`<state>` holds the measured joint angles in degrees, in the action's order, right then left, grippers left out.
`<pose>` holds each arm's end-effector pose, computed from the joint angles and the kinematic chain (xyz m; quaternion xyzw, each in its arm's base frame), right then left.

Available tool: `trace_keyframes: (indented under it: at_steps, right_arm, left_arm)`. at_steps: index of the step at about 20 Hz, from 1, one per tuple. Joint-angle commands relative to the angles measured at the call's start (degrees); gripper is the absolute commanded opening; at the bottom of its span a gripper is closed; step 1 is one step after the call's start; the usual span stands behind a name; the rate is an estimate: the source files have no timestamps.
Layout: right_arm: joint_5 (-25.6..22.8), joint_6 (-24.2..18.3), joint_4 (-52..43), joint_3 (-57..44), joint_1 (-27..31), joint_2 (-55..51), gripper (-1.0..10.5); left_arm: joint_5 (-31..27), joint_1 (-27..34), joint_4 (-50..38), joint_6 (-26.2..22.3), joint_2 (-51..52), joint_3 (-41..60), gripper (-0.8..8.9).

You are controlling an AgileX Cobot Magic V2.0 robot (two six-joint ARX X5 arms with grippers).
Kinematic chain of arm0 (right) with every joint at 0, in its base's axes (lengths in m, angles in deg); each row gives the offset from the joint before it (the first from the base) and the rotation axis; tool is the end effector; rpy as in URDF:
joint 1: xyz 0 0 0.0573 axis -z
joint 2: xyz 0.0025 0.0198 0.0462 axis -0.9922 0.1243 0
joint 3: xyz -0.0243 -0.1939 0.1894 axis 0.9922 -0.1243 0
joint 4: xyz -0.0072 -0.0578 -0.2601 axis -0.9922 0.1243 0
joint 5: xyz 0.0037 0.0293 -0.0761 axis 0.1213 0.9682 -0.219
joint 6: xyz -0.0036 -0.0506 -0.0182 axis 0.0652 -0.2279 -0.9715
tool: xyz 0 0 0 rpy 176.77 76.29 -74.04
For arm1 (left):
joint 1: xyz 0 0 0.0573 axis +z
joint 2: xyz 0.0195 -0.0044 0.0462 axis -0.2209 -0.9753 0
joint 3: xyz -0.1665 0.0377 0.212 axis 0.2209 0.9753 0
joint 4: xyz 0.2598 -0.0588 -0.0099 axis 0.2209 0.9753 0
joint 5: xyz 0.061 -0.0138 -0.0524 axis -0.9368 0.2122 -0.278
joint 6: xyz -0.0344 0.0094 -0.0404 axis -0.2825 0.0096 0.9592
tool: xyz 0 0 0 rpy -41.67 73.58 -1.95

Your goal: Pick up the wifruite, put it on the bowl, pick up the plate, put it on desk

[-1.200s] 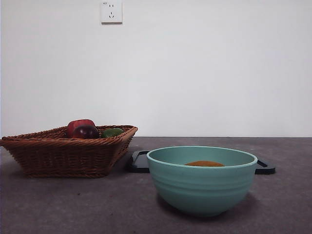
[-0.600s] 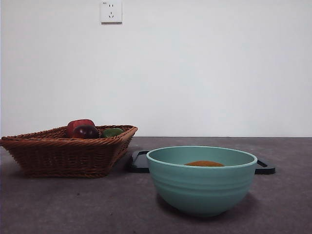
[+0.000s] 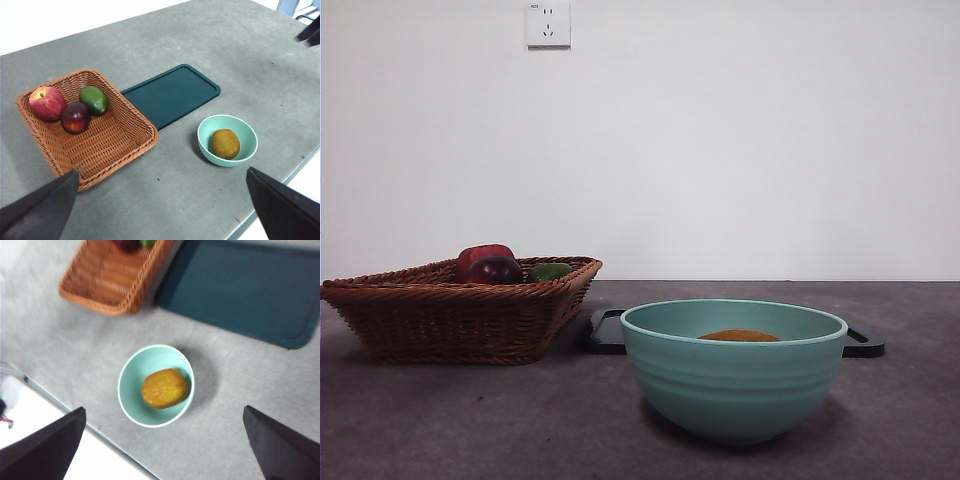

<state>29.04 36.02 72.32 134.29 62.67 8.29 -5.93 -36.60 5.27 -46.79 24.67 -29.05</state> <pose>0.1467 0.0662 0.3537 0.0883 0.4430 0.3016 0.8396 0.0224 -0.0190 0.3925 0.0650 0.2073 -0.3276 0.9195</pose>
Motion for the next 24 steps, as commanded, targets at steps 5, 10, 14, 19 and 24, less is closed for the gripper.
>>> trace_keyframes:
  at_steps: [5,10,14,19,24]
  right_arm:
    - [-11.02,8.76,-0.46,1.11,-10.32,16.22,4.9]
    - [-20.28,11.37,-0.68,1.11,-14.38,27.56,4.9]
    - [-20.76,11.37,-1.64,1.09,-15.45,35.43,4.9]
    - [-20.31,10.67,-3.08,1.09,-15.80,40.17,4.7]
    - [-18.97,9.99,-5.31,1.09,-15.80,42.03,3.0]
  left_arm:
    - [-0.22,-0.37,-0.81,-0.48,0.02,-0.76,5.63]
    - [-0.22,-0.37,-0.83,-0.48,0.02,-0.76,5.63]
    - [-0.22,-0.37,-0.85,-0.48,0.02,-0.76,5.63]
    - [-0.22,-0.37,-0.85,-0.48,0.02,-0.76,5.63]
    - [-0.22,-0.37,-0.85,-0.46,0.02,-0.76,5.63]
